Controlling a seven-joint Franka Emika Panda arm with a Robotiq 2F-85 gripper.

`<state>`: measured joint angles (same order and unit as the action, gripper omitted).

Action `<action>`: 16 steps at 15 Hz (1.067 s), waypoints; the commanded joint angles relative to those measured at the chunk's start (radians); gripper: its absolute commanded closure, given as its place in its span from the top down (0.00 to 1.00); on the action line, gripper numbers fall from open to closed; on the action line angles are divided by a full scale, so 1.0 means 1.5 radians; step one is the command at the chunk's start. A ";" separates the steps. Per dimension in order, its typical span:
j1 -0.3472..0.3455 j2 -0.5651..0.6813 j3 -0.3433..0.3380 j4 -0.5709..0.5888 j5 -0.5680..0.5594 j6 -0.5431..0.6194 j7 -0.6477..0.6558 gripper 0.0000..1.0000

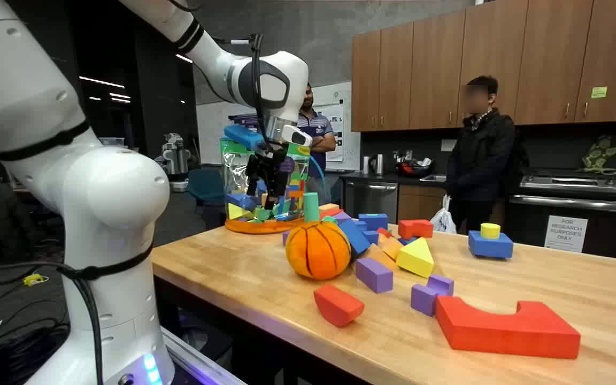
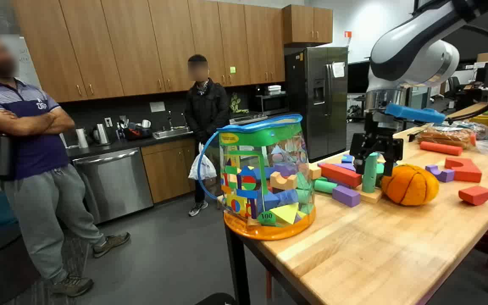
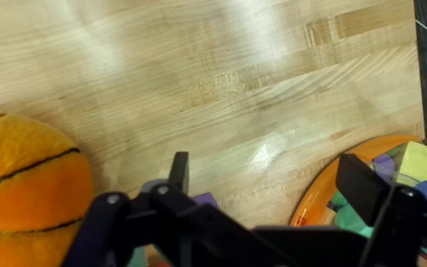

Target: Remove one blue block from the clear bag.

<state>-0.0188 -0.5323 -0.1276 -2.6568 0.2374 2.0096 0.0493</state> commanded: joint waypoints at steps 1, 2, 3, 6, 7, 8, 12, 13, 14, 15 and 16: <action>-0.013 0.001 0.012 0.001 0.006 -0.003 -0.005 1.00; -0.013 0.001 0.012 0.001 0.006 -0.003 -0.005 1.00; -0.013 0.001 0.012 0.001 0.006 -0.003 -0.005 1.00; -0.013 0.001 0.012 0.001 0.006 -0.003 -0.005 1.00; -0.013 0.001 0.012 0.001 0.006 -0.003 -0.005 1.00; -0.013 0.001 0.012 0.001 0.006 -0.003 -0.005 1.00; -0.013 0.001 0.012 0.001 0.006 -0.003 -0.005 1.00; -0.015 0.001 0.013 0.003 0.000 -0.004 -0.004 1.00; -0.018 0.001 0.016 0.006 -0.006 -0.005 -0.002 1.00; -0.021 0.000 0.019 0.008 -0.011 -0.005 -0.001 1.00; -0.023 -0.002 0.023 0.011 -0.016 -0.004 0.002 1.00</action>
<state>-0.0289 -0.5315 -0.1172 -2.6560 0.2340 2.0095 0.0488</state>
